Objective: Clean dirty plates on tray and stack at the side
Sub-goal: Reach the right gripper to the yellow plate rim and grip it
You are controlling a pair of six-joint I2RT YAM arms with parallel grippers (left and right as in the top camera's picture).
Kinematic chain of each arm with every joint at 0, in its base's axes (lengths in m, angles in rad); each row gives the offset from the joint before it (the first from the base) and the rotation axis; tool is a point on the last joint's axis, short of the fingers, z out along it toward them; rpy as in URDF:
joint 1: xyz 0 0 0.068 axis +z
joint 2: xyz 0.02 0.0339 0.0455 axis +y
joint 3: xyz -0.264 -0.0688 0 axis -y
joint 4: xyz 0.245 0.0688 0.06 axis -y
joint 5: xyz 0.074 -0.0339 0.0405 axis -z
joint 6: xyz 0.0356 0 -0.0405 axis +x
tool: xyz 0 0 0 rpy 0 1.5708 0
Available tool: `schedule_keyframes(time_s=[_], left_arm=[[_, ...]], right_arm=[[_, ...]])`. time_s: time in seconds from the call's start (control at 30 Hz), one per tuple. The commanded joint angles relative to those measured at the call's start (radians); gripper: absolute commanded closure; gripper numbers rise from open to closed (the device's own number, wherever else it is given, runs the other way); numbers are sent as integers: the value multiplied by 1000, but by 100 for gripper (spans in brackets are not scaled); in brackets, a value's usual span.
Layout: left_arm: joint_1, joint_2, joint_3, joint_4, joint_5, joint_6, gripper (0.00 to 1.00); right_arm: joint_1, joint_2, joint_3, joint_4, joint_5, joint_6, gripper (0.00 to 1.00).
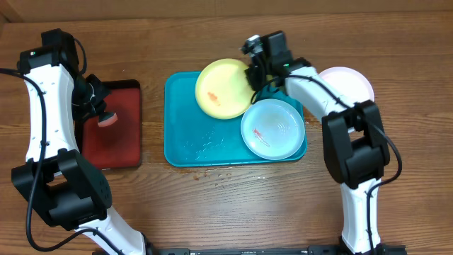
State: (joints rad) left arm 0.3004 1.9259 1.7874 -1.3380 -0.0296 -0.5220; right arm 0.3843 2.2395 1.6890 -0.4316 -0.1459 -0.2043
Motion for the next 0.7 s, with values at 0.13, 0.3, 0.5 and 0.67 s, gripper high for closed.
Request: schedule_keyframes(time_s=[0.13,0.3,0.5,0.67], left_arm=[[-7,-14,-1,-5,5,-1,96],[-8,-14,-1,-12,5,-2,96],[-12,-14,-1,-17,5,-2,96],[-23,-14,-1,-11,5,-2,95]], right_arm=[[97,-100,21,-98,5,183,96],[134,-83,15,-163,3,209,96],[150,-68,-43,-169,3,389,96],[156,-68,-50,-217,-2,476,96]])
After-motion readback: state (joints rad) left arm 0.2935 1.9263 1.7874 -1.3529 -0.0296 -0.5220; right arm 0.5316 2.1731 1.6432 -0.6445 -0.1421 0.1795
